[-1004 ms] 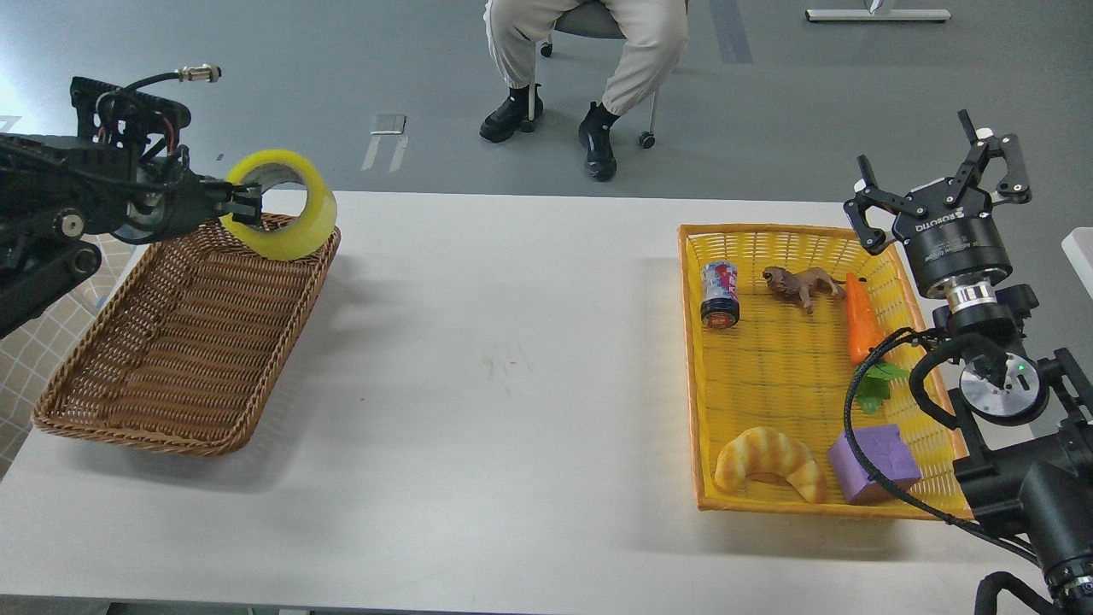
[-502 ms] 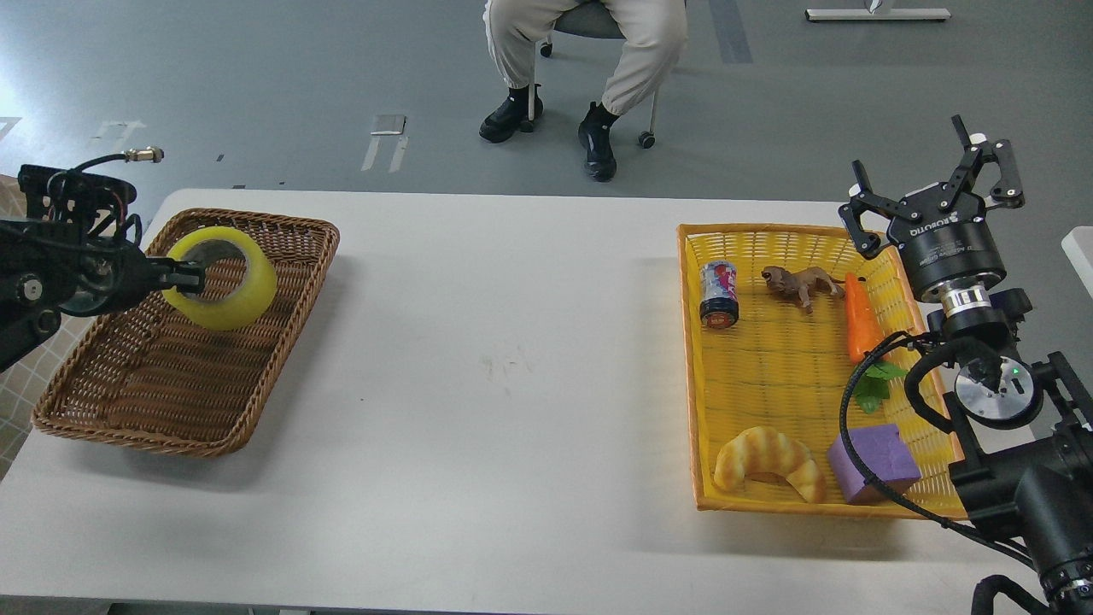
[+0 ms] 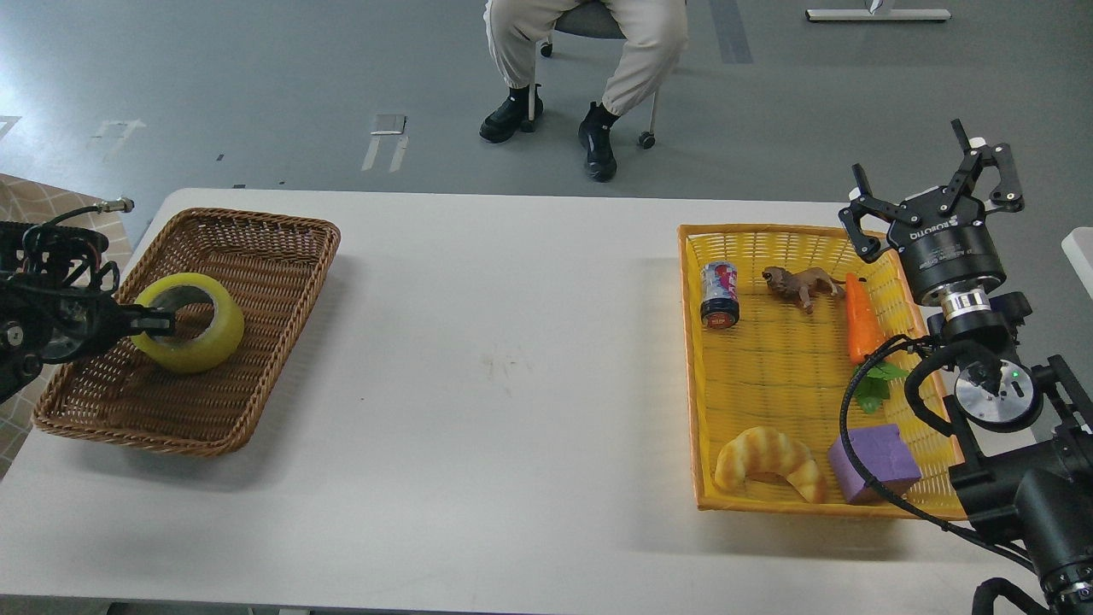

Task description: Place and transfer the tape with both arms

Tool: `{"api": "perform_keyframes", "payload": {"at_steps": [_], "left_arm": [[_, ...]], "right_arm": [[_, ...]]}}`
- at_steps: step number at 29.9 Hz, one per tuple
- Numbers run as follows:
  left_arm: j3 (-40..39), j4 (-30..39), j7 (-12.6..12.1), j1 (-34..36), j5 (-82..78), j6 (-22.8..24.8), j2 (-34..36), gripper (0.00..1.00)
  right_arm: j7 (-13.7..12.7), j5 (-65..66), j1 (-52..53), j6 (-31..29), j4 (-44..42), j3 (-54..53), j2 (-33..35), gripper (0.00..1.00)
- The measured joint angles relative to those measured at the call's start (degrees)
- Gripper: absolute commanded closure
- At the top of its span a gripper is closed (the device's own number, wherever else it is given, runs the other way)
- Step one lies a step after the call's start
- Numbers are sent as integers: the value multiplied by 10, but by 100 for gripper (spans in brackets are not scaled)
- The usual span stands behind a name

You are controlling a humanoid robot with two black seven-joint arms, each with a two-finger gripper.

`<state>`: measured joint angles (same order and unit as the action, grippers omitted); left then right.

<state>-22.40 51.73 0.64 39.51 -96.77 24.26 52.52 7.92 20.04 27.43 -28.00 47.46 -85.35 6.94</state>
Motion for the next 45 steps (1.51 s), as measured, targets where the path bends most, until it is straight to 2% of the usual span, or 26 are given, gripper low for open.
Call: {"api": "perform_keyframes", "payload": {"at_steps": [5,13,19,23,27,31,36,45], "left_arm": [[-2,8,0,2,1,4,0,23],[-3,25,-1,18,67,10,0,22],[-6,48,-4,78,195,36,6,21],[-11,52,-3,140,302,37,6,15],[-16,52,0,182,450,37,-5,3],[-33,46,0,190,618,37,-38,2],[-84,23,0,186,754,37,-91,2],[-241,5,1,124,822,37,-197,2]], "right_arm": [[0,0,0,0,1,-1,0,0],[0,0,0,0,1,-1,1,0],[0,0,0,0,4,-1,1,0],[0,0,3,0,7,-1,1,0],[0,1,6,0,8,0,4,0],[-1,2,10,0,10,2,9,0],[-2,4,30,0,11,6,34,0],[-9,11,83,0,13,17,69,0]]}}
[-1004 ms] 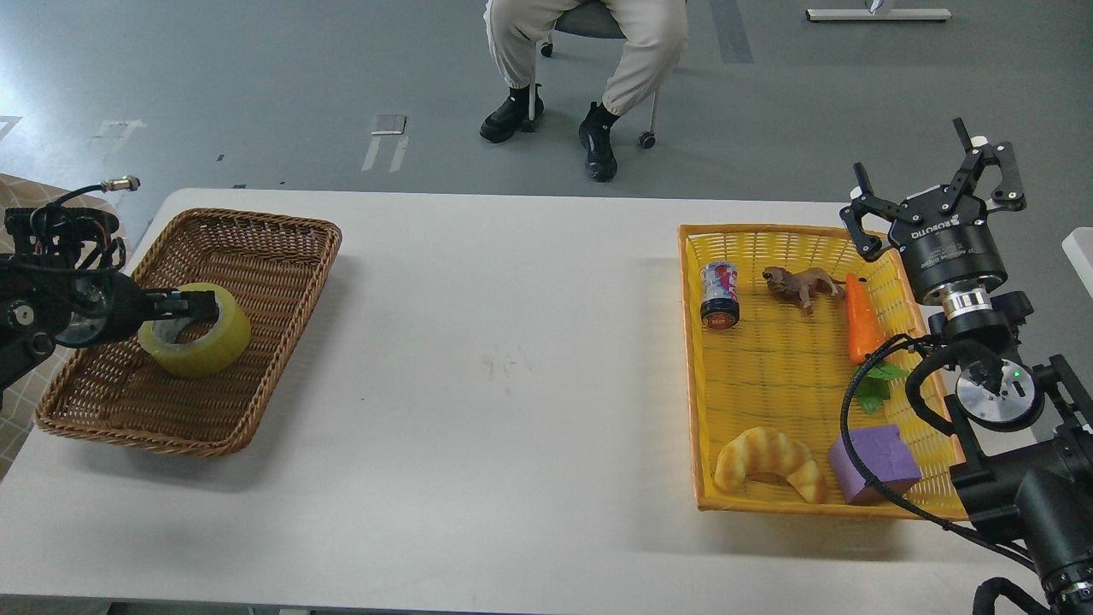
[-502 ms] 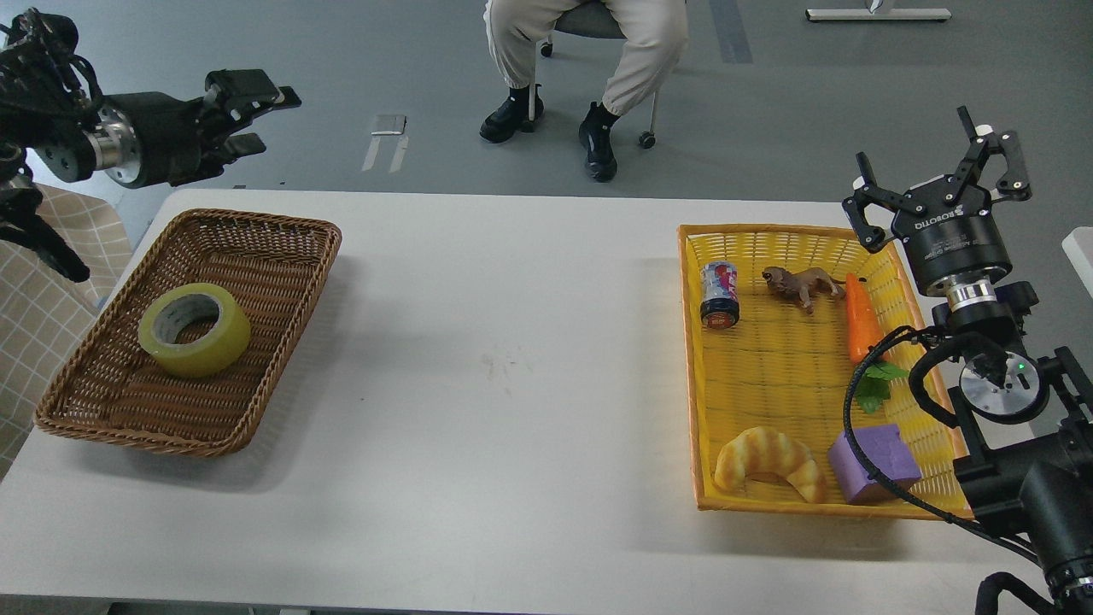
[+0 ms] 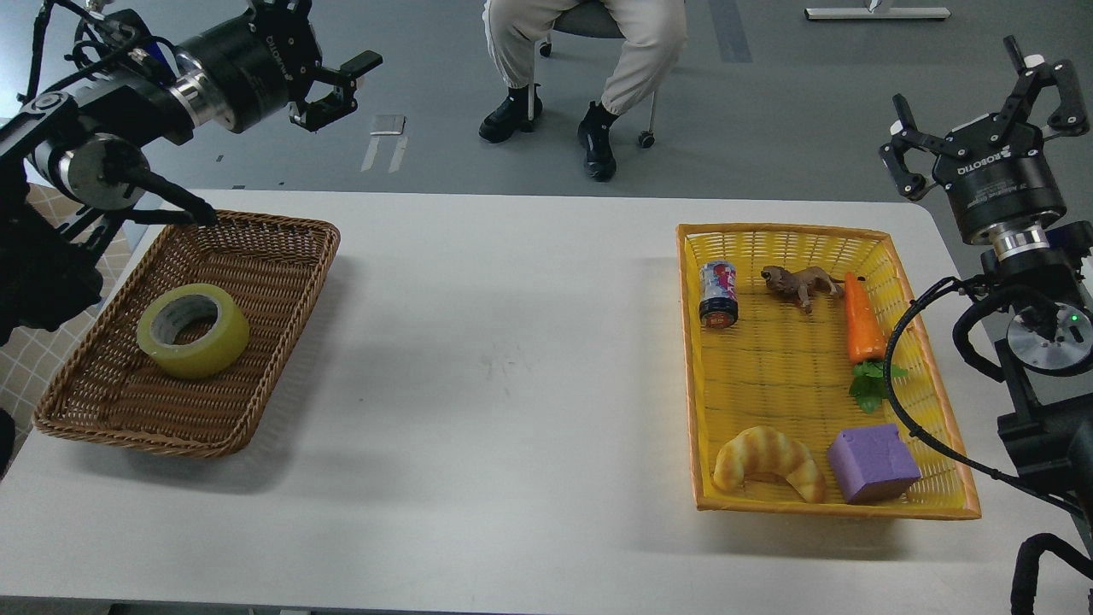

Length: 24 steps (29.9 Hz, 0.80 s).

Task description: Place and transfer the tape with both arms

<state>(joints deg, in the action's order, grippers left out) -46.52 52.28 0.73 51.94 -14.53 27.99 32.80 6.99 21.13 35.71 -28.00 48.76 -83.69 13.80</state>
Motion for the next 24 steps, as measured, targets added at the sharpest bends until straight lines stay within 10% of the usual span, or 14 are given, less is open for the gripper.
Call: {"api": "perform_keyframes", "payload": {"at_steps": [12,24], "left_arm": [[-177,1,-1,-93,11,0,-91,2],[-194,7,-1,-99,13,0,-146,2]], "right_arm": [[-1,7,82,0,-29,84,20,0],[2,6,114,0,-42,116,11,0]]}}
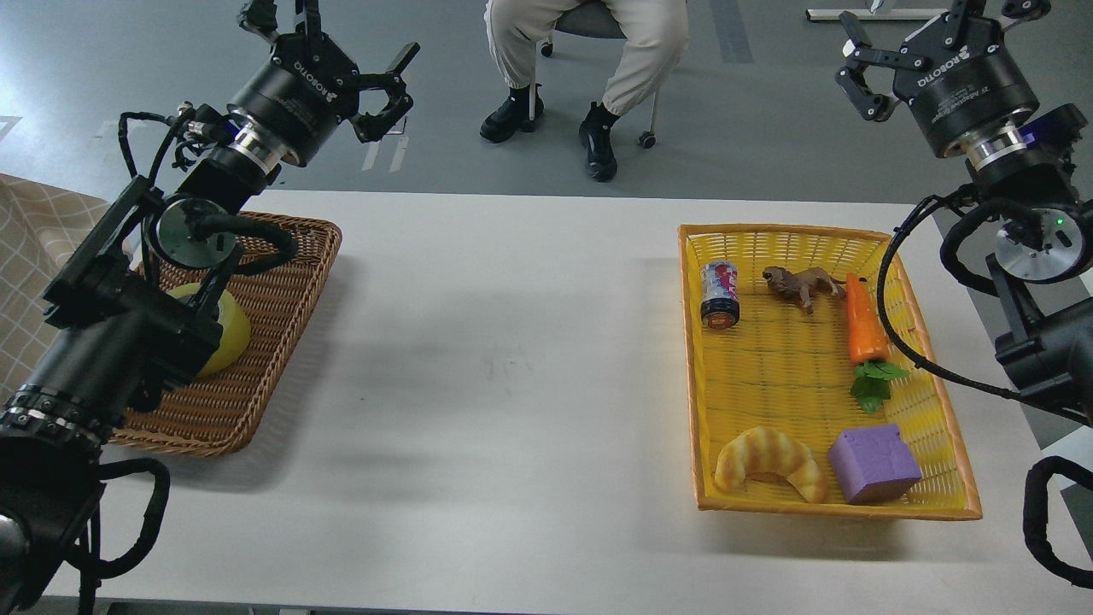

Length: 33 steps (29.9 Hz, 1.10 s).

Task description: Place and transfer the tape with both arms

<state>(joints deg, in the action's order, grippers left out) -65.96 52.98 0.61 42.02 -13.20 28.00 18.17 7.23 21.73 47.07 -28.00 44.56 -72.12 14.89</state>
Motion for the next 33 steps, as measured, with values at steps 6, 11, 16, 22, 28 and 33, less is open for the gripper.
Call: {"api": "perform_keyframes", "payload": {"at_steps": [6,11,16,22,28,33], "left_arm": [[-1,0,0,-1,29,0,-9,2],[-1,0,0,-4,43,0,-11,2],[0,-1,0,-8,45,0,-14,2],[1,-7,-2,-11,45,0,-18,2],[5,-8,-2,-18,43,0,-19,2],[6,-8,-6,-18,43,0,-20,2]], "right_arm": [[2,0,0,0,-1,1,-11,0],[2,0,0,0,-1,0,-17,0],[3,0,8,0,-1,-1,-20,0],[0,0,18,12,0,0,-21,0],[-2,0,34,25,-1,3,-17,0],[-2,1,43,26,-7,3,-19,0]]}}
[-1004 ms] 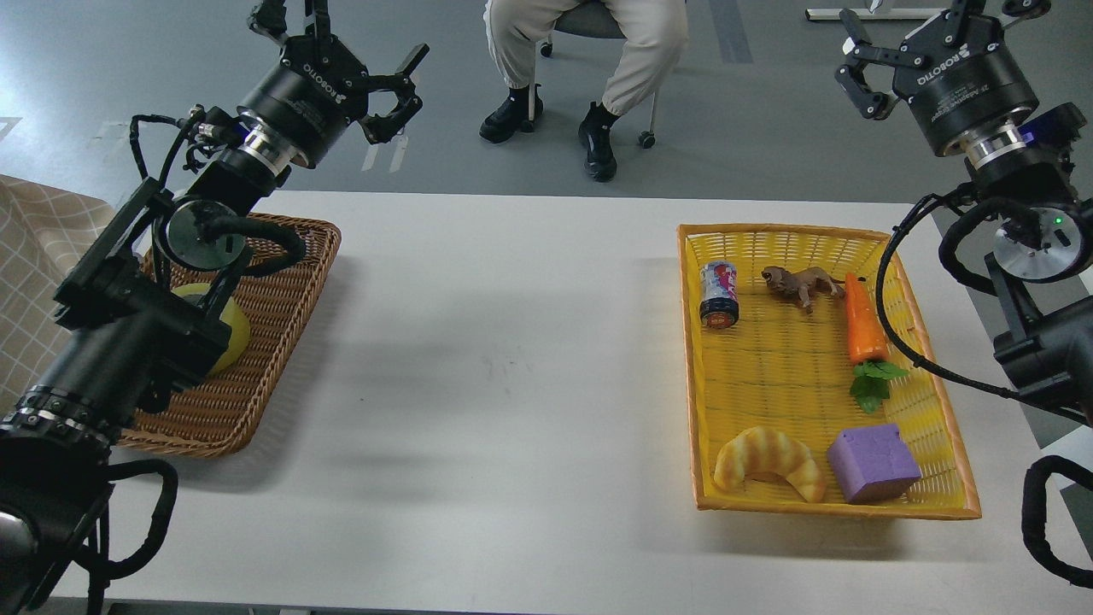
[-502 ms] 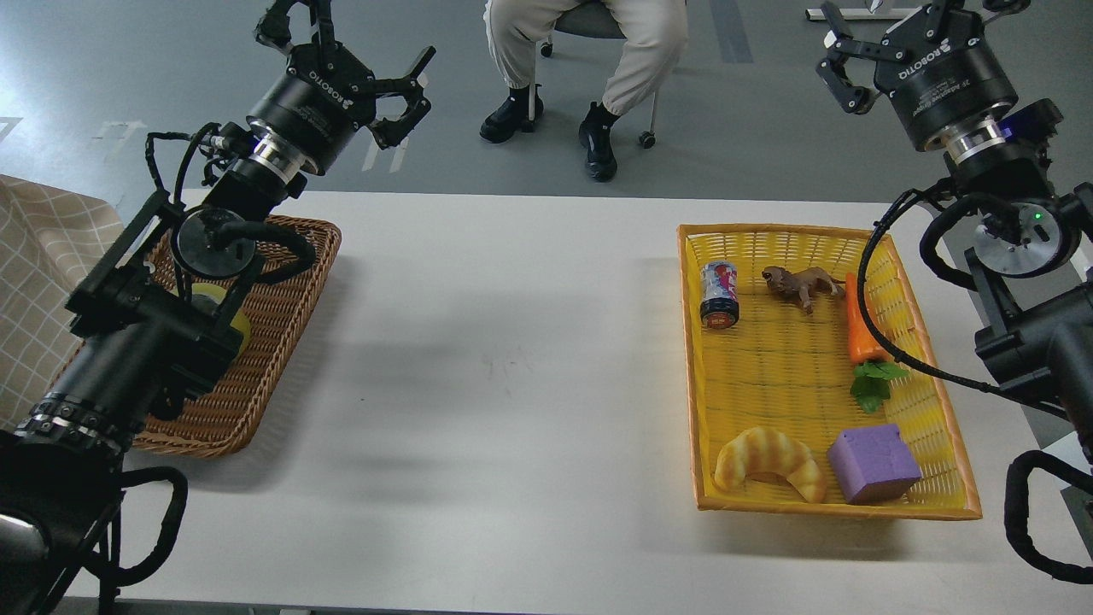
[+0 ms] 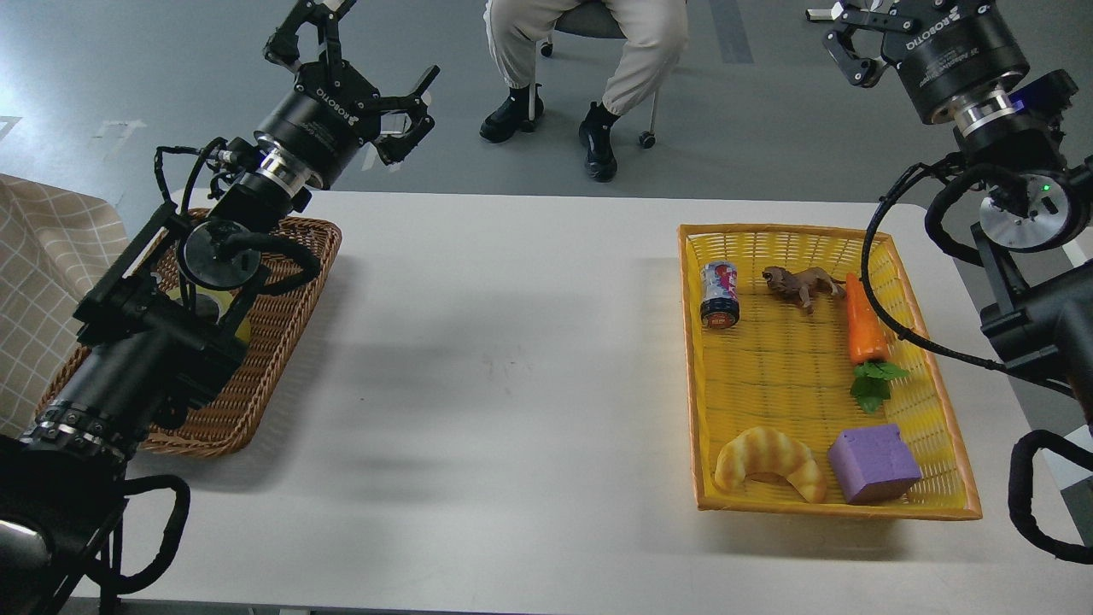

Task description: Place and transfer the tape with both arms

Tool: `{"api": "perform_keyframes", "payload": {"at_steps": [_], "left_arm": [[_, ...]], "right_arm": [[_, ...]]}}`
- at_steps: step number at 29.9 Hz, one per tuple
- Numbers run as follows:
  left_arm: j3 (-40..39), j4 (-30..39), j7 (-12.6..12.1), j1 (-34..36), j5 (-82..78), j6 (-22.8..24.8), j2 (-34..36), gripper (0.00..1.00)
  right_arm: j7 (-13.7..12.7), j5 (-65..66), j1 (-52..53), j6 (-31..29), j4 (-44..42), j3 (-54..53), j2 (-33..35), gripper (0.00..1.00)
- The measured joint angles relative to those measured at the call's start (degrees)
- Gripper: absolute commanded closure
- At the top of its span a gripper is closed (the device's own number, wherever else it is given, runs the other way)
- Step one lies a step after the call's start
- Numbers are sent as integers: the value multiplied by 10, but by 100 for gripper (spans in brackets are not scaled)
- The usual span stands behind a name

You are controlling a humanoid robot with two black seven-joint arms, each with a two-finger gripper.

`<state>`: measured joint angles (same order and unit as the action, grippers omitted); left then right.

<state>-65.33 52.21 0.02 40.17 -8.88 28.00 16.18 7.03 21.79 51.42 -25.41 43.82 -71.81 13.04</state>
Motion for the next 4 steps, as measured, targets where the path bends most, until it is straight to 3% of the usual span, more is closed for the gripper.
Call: {"api": "perform_keyframes", "payload": {"at_steps": [4], "left_arm": [[0,0,-1,0,0,0,-1,2]], "right_arm": [[0,0,1,0,0,0,-2,0]]}}
